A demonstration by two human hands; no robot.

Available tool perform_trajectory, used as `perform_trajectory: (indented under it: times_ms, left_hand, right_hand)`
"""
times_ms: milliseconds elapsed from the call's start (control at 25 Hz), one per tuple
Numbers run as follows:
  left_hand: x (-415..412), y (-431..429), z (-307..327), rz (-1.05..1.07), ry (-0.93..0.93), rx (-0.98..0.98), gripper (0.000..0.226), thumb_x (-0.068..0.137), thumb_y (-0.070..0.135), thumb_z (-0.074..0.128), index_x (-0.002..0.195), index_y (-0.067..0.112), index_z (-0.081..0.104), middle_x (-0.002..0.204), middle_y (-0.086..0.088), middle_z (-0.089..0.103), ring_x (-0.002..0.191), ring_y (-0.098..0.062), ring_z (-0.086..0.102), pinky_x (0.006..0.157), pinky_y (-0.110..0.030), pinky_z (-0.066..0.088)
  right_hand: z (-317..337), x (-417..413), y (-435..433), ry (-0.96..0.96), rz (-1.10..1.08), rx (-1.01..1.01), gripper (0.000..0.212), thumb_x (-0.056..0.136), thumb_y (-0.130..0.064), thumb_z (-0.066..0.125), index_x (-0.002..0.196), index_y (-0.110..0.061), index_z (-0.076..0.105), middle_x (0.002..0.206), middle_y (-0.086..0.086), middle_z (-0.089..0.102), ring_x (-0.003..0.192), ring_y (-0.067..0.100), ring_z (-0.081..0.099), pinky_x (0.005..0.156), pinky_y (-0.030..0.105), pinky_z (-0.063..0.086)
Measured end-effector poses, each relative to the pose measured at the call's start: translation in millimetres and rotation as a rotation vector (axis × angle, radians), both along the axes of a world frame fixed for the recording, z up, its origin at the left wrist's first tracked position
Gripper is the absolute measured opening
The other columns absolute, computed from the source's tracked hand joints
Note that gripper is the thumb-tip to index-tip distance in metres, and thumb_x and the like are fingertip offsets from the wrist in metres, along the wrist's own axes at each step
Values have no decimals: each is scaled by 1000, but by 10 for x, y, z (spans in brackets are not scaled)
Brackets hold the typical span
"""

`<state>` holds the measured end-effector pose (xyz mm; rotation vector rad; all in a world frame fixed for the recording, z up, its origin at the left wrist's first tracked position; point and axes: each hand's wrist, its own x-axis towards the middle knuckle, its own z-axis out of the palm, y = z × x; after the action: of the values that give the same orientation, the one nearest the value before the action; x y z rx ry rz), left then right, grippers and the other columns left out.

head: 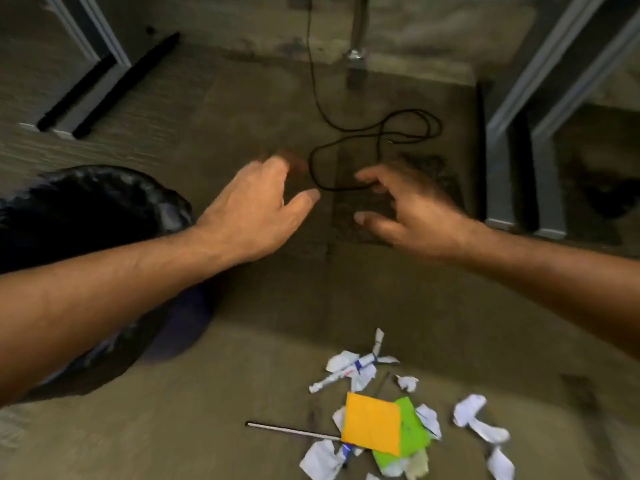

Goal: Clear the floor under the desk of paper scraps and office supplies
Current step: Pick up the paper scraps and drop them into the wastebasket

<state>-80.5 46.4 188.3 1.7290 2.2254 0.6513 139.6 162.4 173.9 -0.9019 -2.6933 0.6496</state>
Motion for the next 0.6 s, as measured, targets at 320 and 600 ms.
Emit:
perform_trajectory:
  times_ms: [320,600]
  left_hand:
    - [1419,277,-928,-312,-73,-236,51,99,47,59,142,20,53,125,-11,65,112,-32,64,89,-36,52]
    - [2655,55,-1703,-576,-63,-404,55,92,49,66,137,21,54,130,-13,61,122,-37,60,100,-46,52]
  right_hand:
    - [-702,2038,-349,-340,-212,-85,57,94,-37,72,141,-11,54,119,13,65,98,21,67,81,8,33]
    - [-1384,3322,-1199,-505,-410,-380,47,95,-33,68,135,-15,55,123,2,52,98,20,62,89,31,47]
